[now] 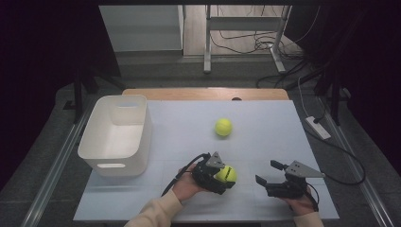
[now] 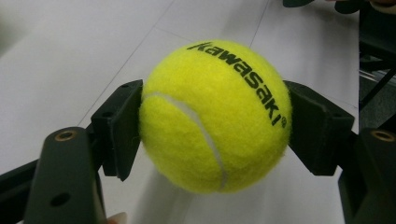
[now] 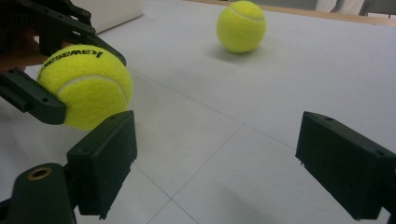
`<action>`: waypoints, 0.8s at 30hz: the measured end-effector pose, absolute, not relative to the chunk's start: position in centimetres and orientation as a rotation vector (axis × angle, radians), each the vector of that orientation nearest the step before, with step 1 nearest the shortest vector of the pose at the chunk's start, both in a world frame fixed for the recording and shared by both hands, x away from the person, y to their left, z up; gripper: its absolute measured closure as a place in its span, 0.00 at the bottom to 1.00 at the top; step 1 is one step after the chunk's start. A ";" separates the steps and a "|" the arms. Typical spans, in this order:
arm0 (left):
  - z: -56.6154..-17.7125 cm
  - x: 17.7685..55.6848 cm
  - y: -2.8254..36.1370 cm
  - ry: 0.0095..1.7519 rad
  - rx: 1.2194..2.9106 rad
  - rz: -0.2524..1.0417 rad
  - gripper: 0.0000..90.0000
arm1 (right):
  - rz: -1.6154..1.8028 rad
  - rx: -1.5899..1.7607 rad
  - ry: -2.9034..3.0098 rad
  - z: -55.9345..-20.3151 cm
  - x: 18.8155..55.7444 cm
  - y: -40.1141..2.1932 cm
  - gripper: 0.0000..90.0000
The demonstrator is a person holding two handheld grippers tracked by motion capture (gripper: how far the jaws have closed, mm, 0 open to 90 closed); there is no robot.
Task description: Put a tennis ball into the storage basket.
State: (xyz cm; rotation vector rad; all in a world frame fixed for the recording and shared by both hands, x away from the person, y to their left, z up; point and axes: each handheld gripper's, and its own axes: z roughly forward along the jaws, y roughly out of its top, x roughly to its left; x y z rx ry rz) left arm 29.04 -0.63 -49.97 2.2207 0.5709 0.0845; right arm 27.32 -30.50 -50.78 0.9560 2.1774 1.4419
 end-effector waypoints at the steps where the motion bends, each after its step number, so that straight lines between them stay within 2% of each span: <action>1: -49.9 29.0 -0.5 0.570 2.221 0.088 0.30 | 1.442 0.956 2.177 -50.8 27.3 -30.5 0.14; 24: -48.9 28.8 1.5 0.579 2.152 0.162 0.30 | 1.439 0.960 2.181 -50.7 27.3 -30.3 0.14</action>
